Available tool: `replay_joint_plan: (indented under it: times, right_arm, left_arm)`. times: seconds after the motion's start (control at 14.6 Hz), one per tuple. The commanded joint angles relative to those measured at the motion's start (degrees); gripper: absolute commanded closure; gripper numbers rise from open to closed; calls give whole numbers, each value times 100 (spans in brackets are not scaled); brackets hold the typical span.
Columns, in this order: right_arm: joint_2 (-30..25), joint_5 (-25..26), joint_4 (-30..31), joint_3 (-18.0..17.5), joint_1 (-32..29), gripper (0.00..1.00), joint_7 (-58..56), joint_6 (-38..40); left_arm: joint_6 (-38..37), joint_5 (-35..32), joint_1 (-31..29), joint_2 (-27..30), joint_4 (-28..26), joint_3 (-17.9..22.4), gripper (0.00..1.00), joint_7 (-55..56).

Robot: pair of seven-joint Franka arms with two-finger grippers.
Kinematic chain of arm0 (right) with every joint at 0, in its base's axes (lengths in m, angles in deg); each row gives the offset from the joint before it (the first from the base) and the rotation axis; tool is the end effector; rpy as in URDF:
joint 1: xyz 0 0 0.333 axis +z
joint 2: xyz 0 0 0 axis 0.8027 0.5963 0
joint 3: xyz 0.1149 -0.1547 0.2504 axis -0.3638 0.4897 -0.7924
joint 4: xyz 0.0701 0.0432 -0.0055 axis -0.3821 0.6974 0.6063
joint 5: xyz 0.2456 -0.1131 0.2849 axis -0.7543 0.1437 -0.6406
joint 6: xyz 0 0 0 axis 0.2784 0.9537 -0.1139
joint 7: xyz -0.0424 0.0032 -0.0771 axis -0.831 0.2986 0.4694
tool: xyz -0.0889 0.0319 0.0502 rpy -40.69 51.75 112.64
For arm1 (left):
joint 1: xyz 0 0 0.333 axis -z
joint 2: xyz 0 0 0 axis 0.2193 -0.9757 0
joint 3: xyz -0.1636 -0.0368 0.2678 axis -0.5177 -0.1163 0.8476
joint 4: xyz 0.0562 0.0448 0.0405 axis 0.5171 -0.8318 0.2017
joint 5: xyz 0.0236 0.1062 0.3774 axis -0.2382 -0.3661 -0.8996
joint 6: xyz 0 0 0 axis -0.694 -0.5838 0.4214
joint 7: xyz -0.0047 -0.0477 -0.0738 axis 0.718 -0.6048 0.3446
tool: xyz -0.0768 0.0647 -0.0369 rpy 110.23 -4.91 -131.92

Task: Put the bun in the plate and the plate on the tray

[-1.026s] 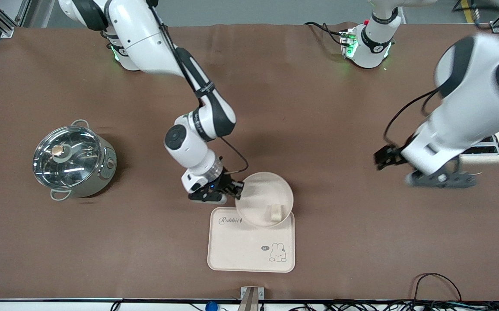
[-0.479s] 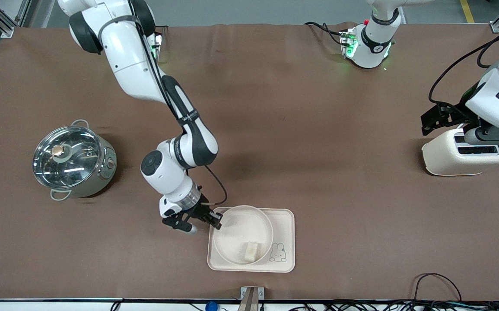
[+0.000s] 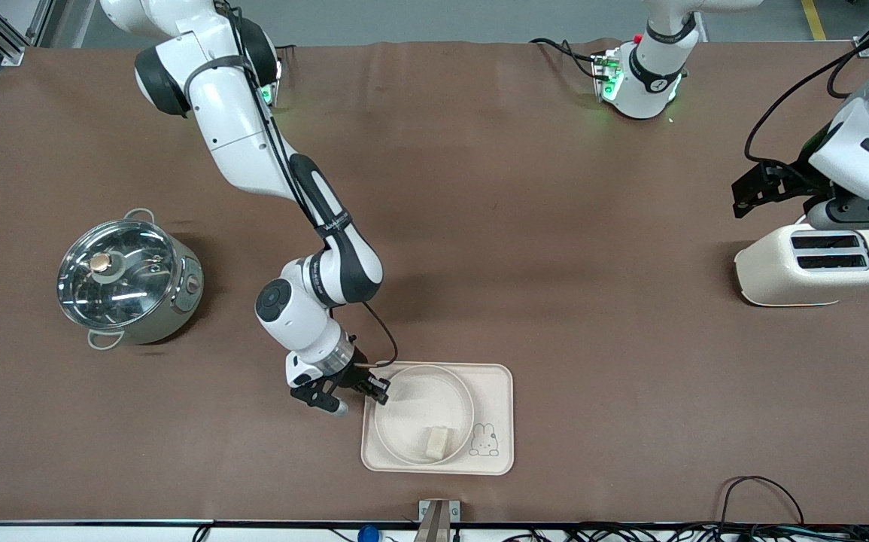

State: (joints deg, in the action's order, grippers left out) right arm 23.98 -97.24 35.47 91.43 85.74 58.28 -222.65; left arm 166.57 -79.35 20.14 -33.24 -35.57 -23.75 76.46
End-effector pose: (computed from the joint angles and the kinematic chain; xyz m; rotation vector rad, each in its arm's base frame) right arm 0.7124 0.3462 0.1792 -2.6028 0.5259 -0.3908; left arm 0.5576 -0.0841 0.6242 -3.1184 0.0275 -0.0459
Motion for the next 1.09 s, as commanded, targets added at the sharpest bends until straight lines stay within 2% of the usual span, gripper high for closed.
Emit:
replay_joint_plan:
  times: [0.0,0.07,0.21,0.27,0.41,0.48,0.68,0.89,1.03]
  right_arm:
    - [145,-97,-196,-49,0,99,33,-46]
    - [145,-97,-196,-49,0,93,33,-37]
    - [145,-97,-231,-145,-70,50,32,-46]
    - [119,-105,-223,-206,-123,41,41,-46]
    - [-117,-132,-188,-295,-123,19,50,-37]
    - [-223,-175,-170,-295,-97,0,50,-46]
    - [-890,-211,416,-295,-53,0,33,-20]
    - [-1856,-167,1427,-286,-79,0,-37,111]
    - [-2655,-114,2033,-234,-132,0,-134,697]
  left_arm:
    - [243,79,35,234,-343,71,0,-60]
    - [217,44,18,138,-107,80,0,-52]
    - [42,-18,26,-90,359,97,0,-25]
    - [23,-10,26,-170,535,97,0,-25]
    - [23,-9,18,-206,554,97,0,-34]
    - [14,17,18,-197,545,97,0,-43]
    - [-99,52,9,-206,554,97,0,-43]
    - [-223,70,9,-232,563,106,0,-60]
    - [-223,70,9,-258,572,106,0,-78]
